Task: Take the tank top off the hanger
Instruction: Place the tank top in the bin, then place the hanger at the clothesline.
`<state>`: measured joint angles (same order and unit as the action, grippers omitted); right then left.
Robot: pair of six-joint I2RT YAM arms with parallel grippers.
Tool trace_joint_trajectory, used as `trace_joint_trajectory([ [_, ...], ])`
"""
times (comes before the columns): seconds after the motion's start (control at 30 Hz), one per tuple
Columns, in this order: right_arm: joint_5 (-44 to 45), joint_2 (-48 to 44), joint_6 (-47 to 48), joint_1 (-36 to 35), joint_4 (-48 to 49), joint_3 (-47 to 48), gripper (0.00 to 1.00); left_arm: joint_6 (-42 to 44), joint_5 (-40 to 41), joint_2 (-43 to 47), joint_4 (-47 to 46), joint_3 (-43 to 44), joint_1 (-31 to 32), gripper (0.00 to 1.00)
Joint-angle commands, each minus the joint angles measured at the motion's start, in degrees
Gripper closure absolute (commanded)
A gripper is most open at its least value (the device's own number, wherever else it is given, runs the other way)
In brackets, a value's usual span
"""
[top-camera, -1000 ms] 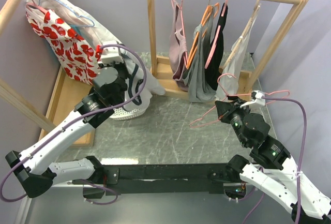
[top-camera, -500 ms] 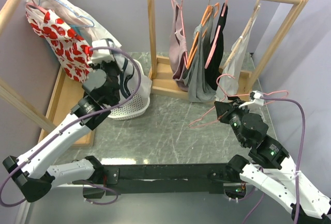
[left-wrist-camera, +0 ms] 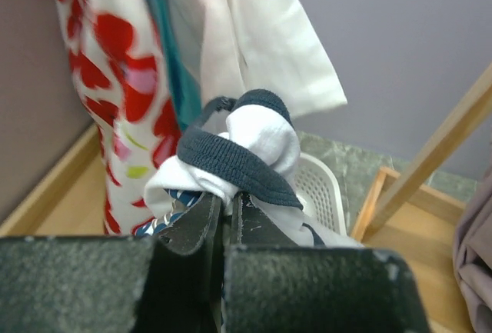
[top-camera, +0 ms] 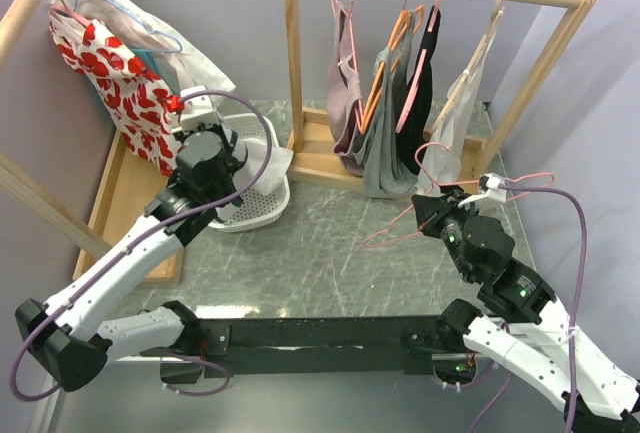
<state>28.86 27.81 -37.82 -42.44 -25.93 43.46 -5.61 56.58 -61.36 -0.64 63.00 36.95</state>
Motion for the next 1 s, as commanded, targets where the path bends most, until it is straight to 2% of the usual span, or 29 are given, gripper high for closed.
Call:
trace_joint_trajectory([
  [0.0, 0.76, -0.39, -0.06, 0.25, 2.82, -0.57, 0.93, -6.77, -2.26, -4.97, 3.46, 0.37, -0.47, 0.99],
  [0.13, 0.76, -0.39, 0.12, 0.34, 2.29, -0.31, 0.92, -7.93, -6.55, -9.03, 1.09, -0.95, -0.74, 0.99],
  [0.23, 0.84, -0.57, -0.06, 0.34, 1.94, -0.4, 0.92, -9.59, -7.01, -12.02, 1.43, 0.27, -1.0, 0.86],
  [0.27, 0.84, -0.65, -0.06, 0.34, 2.03, -0.31, 0.92, -9.86, -7.18, -13.33, 2.57, 0.54, -1.18, 0.76],
  [0.33, 0.84, -1.09, -0.15, 0.34, 2.03, -0.57, 0.92, -10.74, -7.71, -14.13, 3.98, 1.24, -1.35, 0.63],
  [0.37, 0.84, -1.18, -0.23, 0.34, 2.2, -0.57, 0.92, -11.18, -8.23, -14.13, 4.59, 1.25, -1.44, 0.52],
  [0.47, 0.67, -0.92, -0.15, 0.42, 2.2, -0.48, 0.92, -13.46, -11.47, -12.21, 5.92, 0.37, -1.44, 0.12],
  [0.57, -0.03, -0.04, 0.03, 0.34, 2.47, -0.22, 0.92, -15.13, -16.3, -8.09, 4.69, -2.35, -1.44, 0.01],
  [0.63, -0.82, 0.84, 0.12, 0.42, 2.9, -0.05, 0.92, -15.49, -20.95, -6.06, 3.73, -3.14, -1.44, 0.01],
  [0.67, -1.0, 1.27, 0.12, 0.42, 3.08, 0.04, 0.92, -14.88, -29.16, -4.05, 3.02, -4.19, -1.35, 0.01],
  [0.77, -2.66, 2.86, -0.32, 0.6, 3.7, 0.22, 0.92, -14.35, -44.13, 0.0, -1.44, -8.22, -1.0, 0.01],
  [0.8, -3.45, 3.73, -0.67, 0.77, 4.31, 0.39, 0.92, -14.08, -52.71, 0.71, -2.77, -9.38, 0.04, 0.01],
  [0.87, -6.6, 4.53, -0.93, 0.95, 5.1, 0.66, 0.92, -12.34, -56.13, 1.86, -5.32, -12.27, 3.63, 0.01],
  [0.97, -10.74, 5.06, -2.25, 1.56, 7.29, 0.83, 0.93, -10.04, -56.05, 1.51, -8.49, -15.62, 9.0, 0.01],
])
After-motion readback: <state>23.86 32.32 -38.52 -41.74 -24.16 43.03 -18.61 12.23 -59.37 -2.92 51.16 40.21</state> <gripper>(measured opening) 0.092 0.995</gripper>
